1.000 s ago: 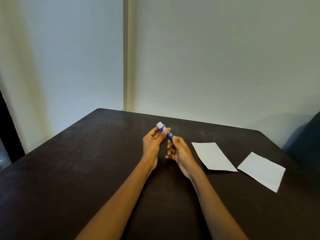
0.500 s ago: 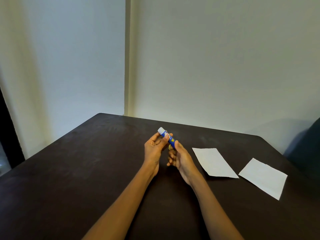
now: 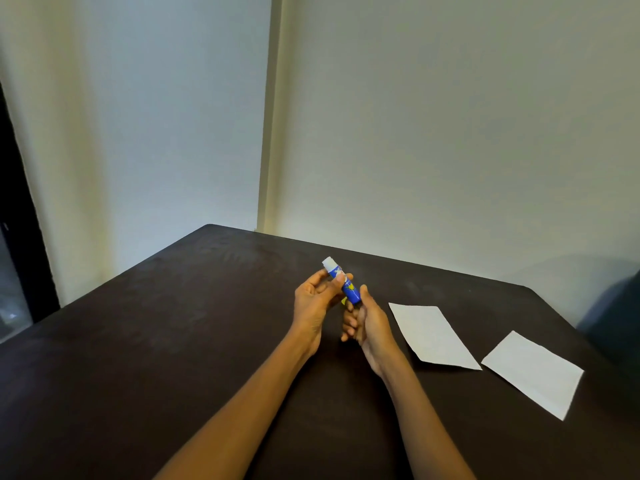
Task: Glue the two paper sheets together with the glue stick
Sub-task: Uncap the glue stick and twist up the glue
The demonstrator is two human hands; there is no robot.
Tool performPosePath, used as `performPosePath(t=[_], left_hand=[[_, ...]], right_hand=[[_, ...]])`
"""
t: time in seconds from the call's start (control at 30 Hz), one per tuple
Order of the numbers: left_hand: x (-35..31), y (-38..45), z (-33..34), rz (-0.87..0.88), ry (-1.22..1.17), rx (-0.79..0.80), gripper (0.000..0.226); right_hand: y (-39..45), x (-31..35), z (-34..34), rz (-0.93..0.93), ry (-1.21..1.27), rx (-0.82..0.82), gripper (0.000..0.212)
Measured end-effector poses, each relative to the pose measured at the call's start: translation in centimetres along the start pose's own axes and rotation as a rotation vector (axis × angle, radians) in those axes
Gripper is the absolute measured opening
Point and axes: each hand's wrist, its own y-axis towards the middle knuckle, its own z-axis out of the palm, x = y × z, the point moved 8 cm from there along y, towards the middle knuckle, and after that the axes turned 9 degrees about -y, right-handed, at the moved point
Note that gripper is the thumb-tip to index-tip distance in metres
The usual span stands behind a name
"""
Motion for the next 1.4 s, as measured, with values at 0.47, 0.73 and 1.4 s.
performPosePath(t=[0.47,0.73,1.4], left_hand=[[0.0,0.1,-0.4,0.002,0.047,-0.043,0.025],[-0.2,0.3,-0.9,0.003,0.019,-0.074,0.024],[-0.5,-0.2,0.3,0.094,0.392,0.036,0.022]], right_hand=[[0.4,-0.6,-0.6,0.025,-0.158,-0.083,0.054],[-0.1,0.2,0.2,-0.11,-0.166,-0.011,0.037],[-1.5,3.0,-1.2,-0.513,-0.794,-0.417,0.025]])
